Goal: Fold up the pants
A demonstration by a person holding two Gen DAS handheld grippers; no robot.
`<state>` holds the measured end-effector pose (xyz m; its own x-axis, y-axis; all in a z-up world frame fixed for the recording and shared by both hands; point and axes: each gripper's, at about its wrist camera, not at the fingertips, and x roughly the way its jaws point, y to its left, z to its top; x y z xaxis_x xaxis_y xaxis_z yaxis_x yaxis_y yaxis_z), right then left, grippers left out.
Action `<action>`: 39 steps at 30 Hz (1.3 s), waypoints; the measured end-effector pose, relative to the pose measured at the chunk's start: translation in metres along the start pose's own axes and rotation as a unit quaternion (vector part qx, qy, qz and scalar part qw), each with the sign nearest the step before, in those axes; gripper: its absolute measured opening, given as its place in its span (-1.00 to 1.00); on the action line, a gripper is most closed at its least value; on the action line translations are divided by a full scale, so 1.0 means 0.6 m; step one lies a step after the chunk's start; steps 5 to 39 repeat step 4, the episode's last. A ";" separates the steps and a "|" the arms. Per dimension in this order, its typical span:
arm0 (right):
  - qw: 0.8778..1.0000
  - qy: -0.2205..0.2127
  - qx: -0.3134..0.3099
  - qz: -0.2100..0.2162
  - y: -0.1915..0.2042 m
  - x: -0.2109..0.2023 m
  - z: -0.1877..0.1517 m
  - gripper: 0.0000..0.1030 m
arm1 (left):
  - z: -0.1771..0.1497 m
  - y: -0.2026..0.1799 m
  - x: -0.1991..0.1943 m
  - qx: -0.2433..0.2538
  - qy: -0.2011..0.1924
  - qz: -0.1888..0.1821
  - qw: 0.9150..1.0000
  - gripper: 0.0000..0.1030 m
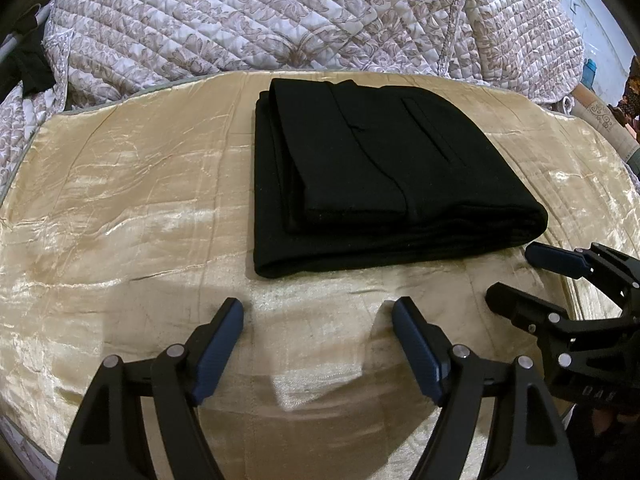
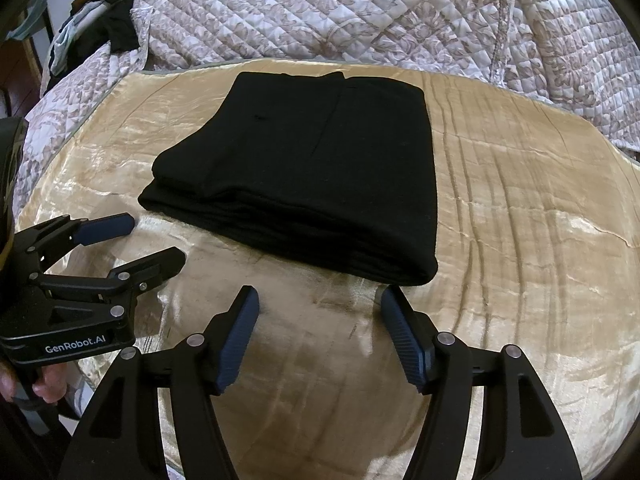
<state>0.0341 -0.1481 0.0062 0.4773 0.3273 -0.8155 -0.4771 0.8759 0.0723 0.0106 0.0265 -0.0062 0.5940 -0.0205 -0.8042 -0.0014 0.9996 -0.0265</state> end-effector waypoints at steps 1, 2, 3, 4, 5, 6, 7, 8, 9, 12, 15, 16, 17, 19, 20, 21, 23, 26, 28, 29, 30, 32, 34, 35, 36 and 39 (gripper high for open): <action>1.000 -0.003 -0.005 0.002 0.000 0.001 -0.001 0.31 | 0.000 0.000 0.000 0.000 -0.001 0.000 1.000 0.55; 1.000 -0.009 -0.011 0.002 0.000 0.002 -0.003 0.33 | 0.000 0.000 0.000 0.000 -0.002 0.000 1.000 0.55; 1.000 -0.016 -0.018 0.002 0.001 0.003 -0.007 0.38 | 0.000 0.000 0.000 0.001 -0.004 0.001 1.000 0.55; 0.999 -0.025 -0.025 -0.001 0.001 0.003 -0.010 0.43 | -0.001 0.000 -0.001 0.002 -0.006 0.003 1.000 0.55; 0.999 -0.025 -0.025 -0.001 0.001 0.003 -0.010 0.43 | -0.001 0.000 -0.001 0.002 -0.006 0.003 1.000 0.55; 0.999 -0.025 -0.025 -0.001 0.001 0.003 -0.010 0.43 | -0.001 0.000 -0.001 0.002 -0.006 0.003 1.000 0.55; 0.999 -0.025 -0.025 -0.001 0.001 0.003 -0.010 0.43 | -0.001 0.000 -0.001 0.002 -0.006 0.003 1.000 0.55; 0.999 -0.025 -0.025 -0.001 0.001 0.003 -0.010 0.43 | -0.001 0.000 -0.001 0.002 -0.006 0.003 1.000 0.55; 0.999 -0.025 -0.025 -0.001 0.001 0.003 -0.010 0.43 | -0.001 0.000 -0.001 0.002 -0.006 0.003 1.000 0.55; 0.999 -0.025 -0.025 -0.001 0.001 0.003 -0.010 0.43 | -0.001 0.000 -0.001 0.002 -0.006 0.003 1.000 0.55; 0.999 -0.025 -0.025 -0.001 0.001 0.003 -0.010 0.43 | -0.001 0.000 -0.001 0.002 -0.006 0.003 1.000 0.55; 0.999 -0.025 -0.025 -0.001 0.001 0.003 -0.010 0.43 | -0.001 0.000 -0.001 0.002 -0.006 0.003 1.000 0.55; 0.999 -0.025 -0.025 -0.001 0.001 0.003 -0.010 0.43 | -0.001 0.000 -0.001 0.002 -0.006 0.003 1.000 0.55; 0.999 -0.025 -0.025 -0.001 0.001 0.003 -0.010 0.43 | -0.001 0.000 -0.001 0.002 -0.006 0.003 1.000 0.55; 0.999 -0.025 -0.025 -0.001 0.001 0.003 -0.010 0.43 | -0.001 0.000 -0.001 0.002 -0.006 0.003 1.000 0.55; 0.999 -0.025 -0.025 -0.001 0.001 0.003 -0.010 0.43 | -0.001 0.000 -0.001 0.002 -0.006 0.003 1.000 0.55; 0.999 -0.025 -0.025 -0.001 0.001 0.003 -0.010 0.43 | -0.001 0.000 -0.001 0.002 -0.006 0.003 1.000 0.55; 0.999 -0.025 -0.025 -0.001 0.001 0.003 -0.010 0.43 | -0.001 0.000 -0.001 0.002 -0.006 0.003 1.000 0.55; 0.999 -0.025 -0.025 -0.001 0.001 0.003 -0.010 0.43 | -0.001 0.000 -0.001 0.002 -0.006 0.003 1.000 0.55; 0.999 -0.025 -0.025 -0.001 0.001 0.003 -0.010 0.43 | -0.001 0.000 -0.001 0.002 -0.006 0.003 1.000 0.55; 0.999 -0.025 -0.025 -0.001 0.001 0.003 -0.010 0.43 | -0.001 0.000 -0.001 0.002 -0.006 0.003 1.000 0.55; 0.999 -0.025 -0.025 -0.001 0.001 0.003 -0.010 0.43 | -0.001 0.000 -0.001 0.002 -0.006 0.003 1.000 0.55; 0.999 -0.025 -0.025 -0.001 0.001 0.003 -0.010 0.43 | -0.001 0.000 -0.001 0.002 -0.006 0.003 1.000 0.55; 0.999 -0.025 -0.025 -0.001 0.001 0.003 -0.010 0.43 | -0.001 0.000 -0.001 0.002 -0.006 0.003 1.000 0.55; 0.999 -0.025 -0.025 -0.001 0.001 0.003 -0.010 0.43 | -0.001 0.000 -0.001 0.002 -0.006 0.003 1.000 0.55; 0.999 -0.025 -0.025 -0.001 0.001 0.003 -0.010 0.43 | -0.001 0.000 -0.001 0.002 -0.006 0.003 1.000 0.55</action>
